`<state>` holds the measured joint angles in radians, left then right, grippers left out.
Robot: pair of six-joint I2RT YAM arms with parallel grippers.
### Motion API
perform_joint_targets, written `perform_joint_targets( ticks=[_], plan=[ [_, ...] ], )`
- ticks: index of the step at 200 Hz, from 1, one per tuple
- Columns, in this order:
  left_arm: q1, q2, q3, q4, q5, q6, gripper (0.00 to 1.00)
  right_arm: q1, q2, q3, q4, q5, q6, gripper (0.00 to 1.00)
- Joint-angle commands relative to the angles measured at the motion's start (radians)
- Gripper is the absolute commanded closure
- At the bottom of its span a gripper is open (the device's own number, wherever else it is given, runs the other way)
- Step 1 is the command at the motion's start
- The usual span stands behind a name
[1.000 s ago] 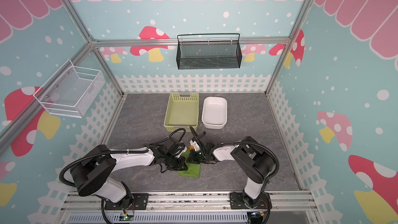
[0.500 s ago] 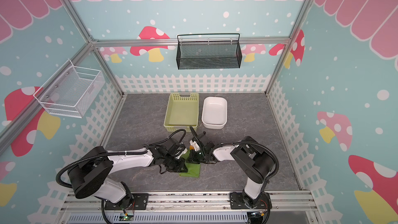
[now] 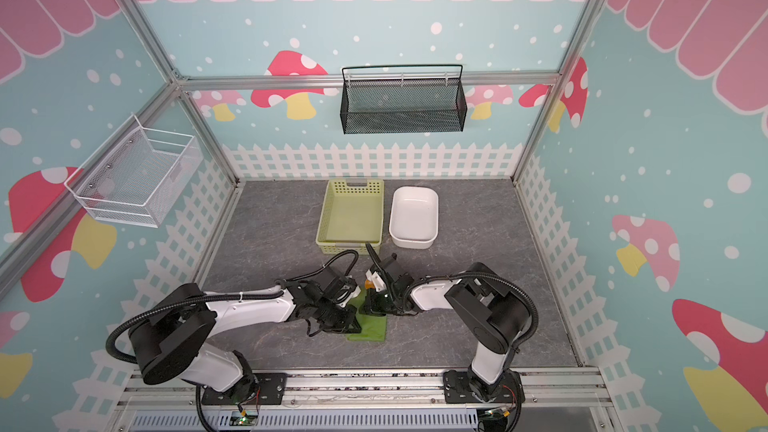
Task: Place the utensils on the paper napkin and roll it up
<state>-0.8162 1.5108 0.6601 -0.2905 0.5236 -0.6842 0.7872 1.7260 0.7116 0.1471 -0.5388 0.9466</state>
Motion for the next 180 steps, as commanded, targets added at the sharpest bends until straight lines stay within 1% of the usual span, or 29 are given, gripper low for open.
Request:
perform_joint_targets(
  ticks=[1, 32, 55, 102, 135, 167, 180],
  plan=[
    [-0.006, -0.028, -0.018, -0.023, -0.003, 0.005, 0.90, 0.006, 0.026, -0.002, -0.071, 0.045, -0.011, 1.00],
    [-0.016, 0.011, -0.023, -0.006, 0.029, 0.016, 0.90, 0.006, 0.028, -0.003, -0.070, 0.046, -0.011, 1.00],
    [-0.021, 0.048, -0.028, -0.007, 0.033, 0.024, 0.90, 0.006, 0.027, -0.005, -0.072, 0.048, -0.010, 1.00],
    [-0.019, 0.080, -0.010, -0.069, -0.043, 0.051, 0.91, 0.006, 0.020, -0.016, -0.071, 0.063, 0.002, 1.00],
    [0.009, 0.024, -0.012, -0.081, -0.070, 0.048, 0.91, 0.005, 0.008, -0.025, -0.067, 0.083, 0.025, 1.00],
    [0.047, -0.085, -0.007, -0.081, -0.069, 0.037, 0.82, 0.006, 0.007, -0.032, -0.060, 0.086, 0.032, 1.00],
    [0.077, -0.129, -0.007, -0.082, -0.080, 0.024, 0.80, 0.006, 0.011, -0.033, -0.058, 0.086, 0.032, 1.00]
  ],
)
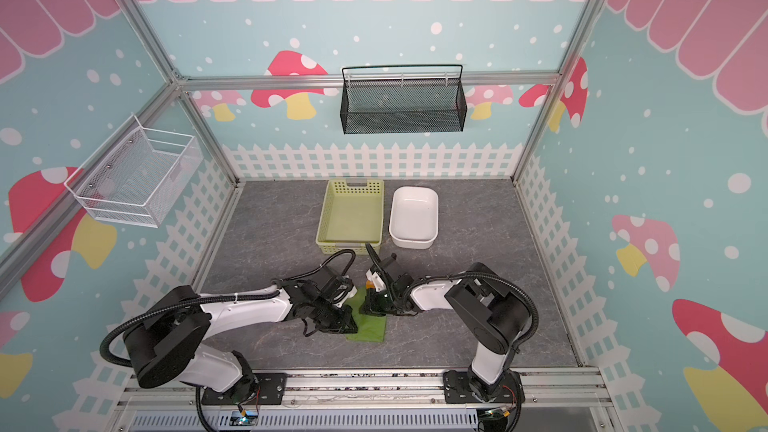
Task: Place the utensils on the paper napkin and roll it up
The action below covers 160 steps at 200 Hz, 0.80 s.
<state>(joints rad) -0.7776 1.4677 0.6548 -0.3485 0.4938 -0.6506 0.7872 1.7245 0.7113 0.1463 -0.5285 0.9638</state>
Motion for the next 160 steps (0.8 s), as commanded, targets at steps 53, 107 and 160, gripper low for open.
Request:
perform_joint_targets(
  ticks=[53, 107, 160],
  plan=[
    [0.199, -0.147, -0.061, -0.020, -0.064, -0.026, 0.70, 0.006, 0.012, -0.033, -0.057, 0.071, 0.010, 1.00],
    [0.276, -0.128, -0.157, 0.036, 0.011, -0.054, 0.64, 0.006, 0.012, -0.033, -0.057, 0.067, 0.009, 1.00],
    [0.253, -0.130, -0.244, 0.130, 0.100, -0.130, 0.54, 0.006, 0.012, -0.031, -0.059, 0.066, 0.007, 1.00]
  ],
)
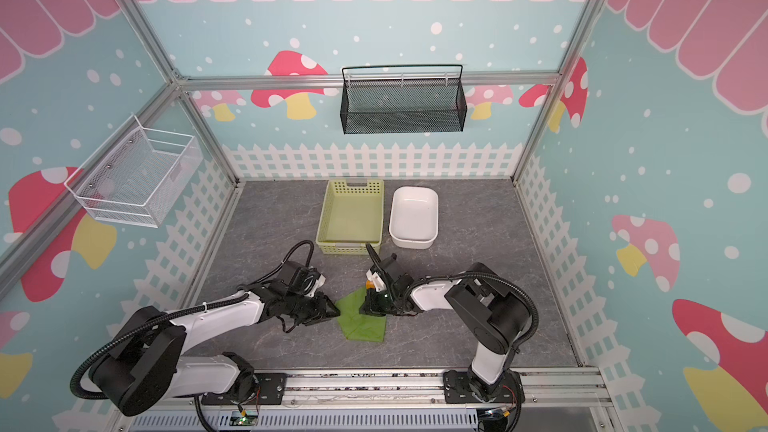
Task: Place the utensils on the paper napkin and roll it up
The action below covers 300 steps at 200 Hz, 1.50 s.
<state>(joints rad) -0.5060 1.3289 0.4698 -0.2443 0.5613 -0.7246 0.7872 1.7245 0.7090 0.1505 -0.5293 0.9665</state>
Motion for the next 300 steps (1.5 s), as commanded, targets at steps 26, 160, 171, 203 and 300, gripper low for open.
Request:
perform_joint_targets(
  ticks=[26, 160, 171, 203, 300],
  plan=[
    [-0.043, 0.038, -0.090, 0.075, 0.050, -0.081, 0.52, 0.006, 0.014, -0.028, -0.063, 0.067, 0.005, 1.00],
    [-0.053, 0.129, -0.041, 0.252, 0.042, -0.113, 0.51, 0.006, 0.027, -0.014, -0.066, 0.063, -0.001, 1.00],
    [-0.052, 0.141, -0.024, 0.270, 0.041, -0.114, 0.51, 0.006, 0.026, -0.011, -0.067, 0.063, -0.002, 1.00],
    [-0.042, 0.171, 0.008, 0.287, 0.029, -0.101, 0.51, 0.006, 0.024, -0.013, -0.070, 0.061, -0.005, 1.00],
    [-0.002, 0.106, 0.047, 0.111, -0.003, -0.006, 0.59, 0.006, 0.015, -0.021, -0.072, 0.063, -0.005, 1.00]
  ],
)
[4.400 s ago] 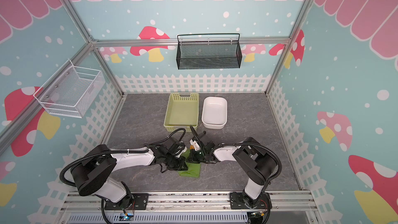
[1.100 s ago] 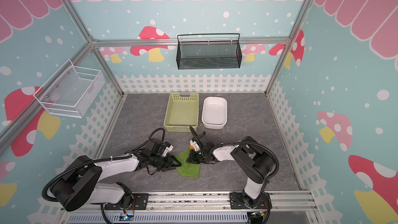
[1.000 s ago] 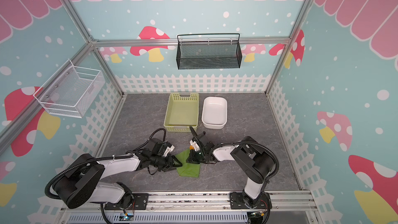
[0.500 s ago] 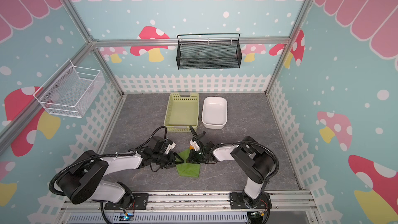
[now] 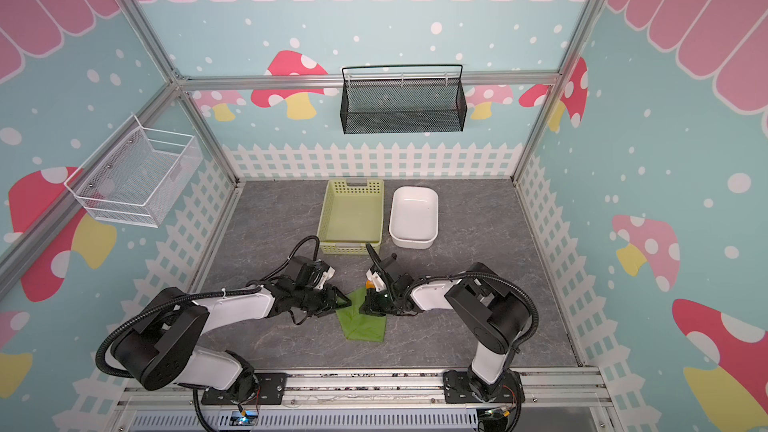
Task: Place the utensils on the paper napkin and roll it up
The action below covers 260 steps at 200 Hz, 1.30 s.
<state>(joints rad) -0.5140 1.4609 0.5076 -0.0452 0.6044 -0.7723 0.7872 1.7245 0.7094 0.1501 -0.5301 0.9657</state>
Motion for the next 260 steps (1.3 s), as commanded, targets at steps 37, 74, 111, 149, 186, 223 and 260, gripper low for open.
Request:
perform_joint_targets(
  ticks=[37, 74, 111, 149, 186, 223, 260],
  plan=[
    [0.005, -0.045, 0.020, -0.133, -0.090, 0.069, 0.63, 0.006, 0.015, -0.021, -0.072, 0.064, -0.004, 1.00],
    [0.005, -0.041, 0.034, -0.147, -0.101, 0.086, 0.69, 0.005, 0.017, -0.022, -0.073, 0.062, -0.007, 1.00],
    [0.005, -0.055, 0.044, -0.157, -0.106, 0.094, 0.78, 0.006, 0.020, -0.022, -0.073, 0.060, -0.007, 1.00],
    [0.005, -0.094, 0.055, -0.176, -0.098, 0.097, 0.89, 0.009, 0.019, -0.022, -0.066, 0.059, 0.003, 1.00],
    [0.002, -0.142, 0.075, -0.185, -0.042, 0.102, 0.93, 0.017, 0.018, -0.018, -0.058, 0.063, 0.014, 1.00],
    [-0.042, -0.113, 0.113, -0.185, 0.009, 0.098, 0.94, 0.018, 0.021, -0.019, -0.054, 0.064, 0.015, 1.00],
    [-0.106, -0.056, 0.140, -0.139, 0.023, 0.042, 0.94, 0.018, 0.018, -0.022, -0.053, 0.068, 0.018, 1.00]
  ],
)
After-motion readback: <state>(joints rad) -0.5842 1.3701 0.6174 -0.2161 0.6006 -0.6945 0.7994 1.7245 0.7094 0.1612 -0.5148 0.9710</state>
